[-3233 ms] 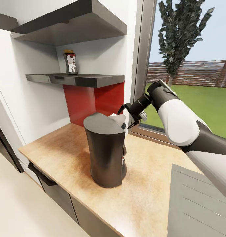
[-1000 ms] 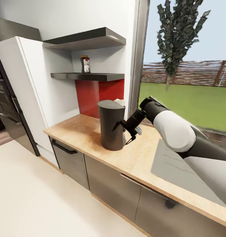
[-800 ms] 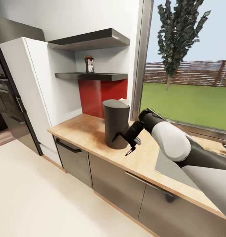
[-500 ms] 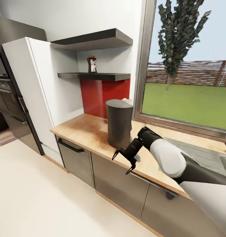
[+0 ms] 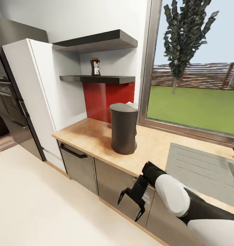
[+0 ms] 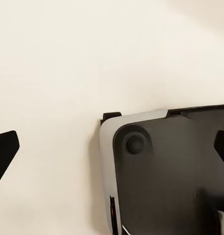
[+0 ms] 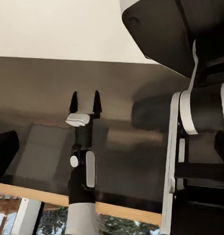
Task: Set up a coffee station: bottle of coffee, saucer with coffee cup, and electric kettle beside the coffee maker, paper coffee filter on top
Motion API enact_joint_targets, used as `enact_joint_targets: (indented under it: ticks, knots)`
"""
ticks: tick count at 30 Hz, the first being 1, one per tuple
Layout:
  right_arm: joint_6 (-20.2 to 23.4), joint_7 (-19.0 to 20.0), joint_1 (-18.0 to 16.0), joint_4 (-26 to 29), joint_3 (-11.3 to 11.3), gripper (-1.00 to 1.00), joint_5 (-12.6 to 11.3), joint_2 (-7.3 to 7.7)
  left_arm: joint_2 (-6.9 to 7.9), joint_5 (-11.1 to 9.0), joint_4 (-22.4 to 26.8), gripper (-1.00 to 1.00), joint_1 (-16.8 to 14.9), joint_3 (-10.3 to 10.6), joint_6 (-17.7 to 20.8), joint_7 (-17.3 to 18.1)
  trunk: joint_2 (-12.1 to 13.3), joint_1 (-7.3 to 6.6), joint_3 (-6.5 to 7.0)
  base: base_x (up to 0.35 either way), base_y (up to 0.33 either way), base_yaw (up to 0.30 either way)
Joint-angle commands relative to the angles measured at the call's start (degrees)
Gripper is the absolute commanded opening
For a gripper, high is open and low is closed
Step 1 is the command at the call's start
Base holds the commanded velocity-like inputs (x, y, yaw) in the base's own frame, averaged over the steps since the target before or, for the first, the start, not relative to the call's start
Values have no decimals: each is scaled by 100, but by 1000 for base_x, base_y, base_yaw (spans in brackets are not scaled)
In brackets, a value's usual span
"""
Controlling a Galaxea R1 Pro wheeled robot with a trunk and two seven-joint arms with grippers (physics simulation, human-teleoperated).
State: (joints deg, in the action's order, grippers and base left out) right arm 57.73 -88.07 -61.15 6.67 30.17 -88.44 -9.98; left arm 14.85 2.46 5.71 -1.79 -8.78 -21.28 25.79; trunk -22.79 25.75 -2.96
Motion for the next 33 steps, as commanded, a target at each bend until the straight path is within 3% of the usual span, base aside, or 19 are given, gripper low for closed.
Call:
enact_joint_targets:
  ticks: [1,6,9,11,13,14,16,17,19,20,21,22,23,25,26,28,29,33]
  knots:
    - [60,-53,71,9,-7,100,29,-1,0,27,-2,100,-5,-45,-12,31,-14,4,-12,0,0,0]
    - [41,9,597,25,-10,100,925,-1,-3,28,4,100,-5,-44,-12,35,-14,4,-12,0,0,0]
    - [38,376,854,26,-17,100,1489,-1,-1,33,2,100,-5,-40,-12,38,-14,4,-12,0,0,0]
    - [37,745,980,33,-41,100,2043,-1,0,36,1,100,-5,-38,-14,39,-14,4,-12,0,0,0]
    - [37,1427,1138,31,-165,100,3070,-1,0,41,0,100,-5,-41,-16,45,-14,4,-12,0,0,0]
    - [37,1635,1182,29,-203,100,3365,-1,0,44,0,100,-5,-42,-18,46,-14,4,-12,0,0,0]
    - [33,2586,1409,23,-328,100,4595,-1,0,49,0,100,-5,-43,-23,48,-14,4,-12,0,0,0]
    - [29,2849,1476,22,-349,100,4911,-1,0,50,0,100,-5,-43,-23,48,-14,4,-12,0,0,0]
    - [14,3932,1757,18,-399,100,6217,-1,-4,58,0,100,-5,-41,-30,49,-14,4,-12,0,0,0]
    - [8,4204,1823,16,-406,100,6541,-1,-5,60,-2,100,-5,-40,-33,49,-14,4,-12,0,0,0]
    - [-26,4733,1950,15,-415,100,7184,-1,-6,64,-1,100,-5,-38,-36,49,-14,4,-12,0,0,0]
    - [-120,5243,2077,15,-422,100,7814,-1,-4,66,-1,100,-5,-36,-39,49,-14,4,-12,0,0,0]
    - [-202,5484,2143,14,-424,100,8118,-1,-3,69,-2,100,-5,-36,-42,49,-14,4,-12,0,0,0]
    - [-826,6365,2418,8,-425,100,9256,-1,-1,75,-6,100,-5,-32,-50,49,-14,4,-12,0,0,0]
    - [-1034,6558,2487,5,-425,100,9511,-1,-1,76,-7,100,-5,-31,-52,49,-14,4,-12,0,0,0]
    - [-1902,7176,2774,-51,-424,100,10349,-1,0,78,-5,100,-5,-23,-57,49,-14,4,-12,0,0,0]
    - [-2301,7382,2895,-122,-424,100,10632,-1,-3,81,-3,100,-5,-18,-59,49,-14,4,-12,0,0,0]
    - [-3221,7672,3139,-396,-424,100,11042,-1,-16,86,7,100,-5,-7,-60,49,-14,4,-12,0,0,0]
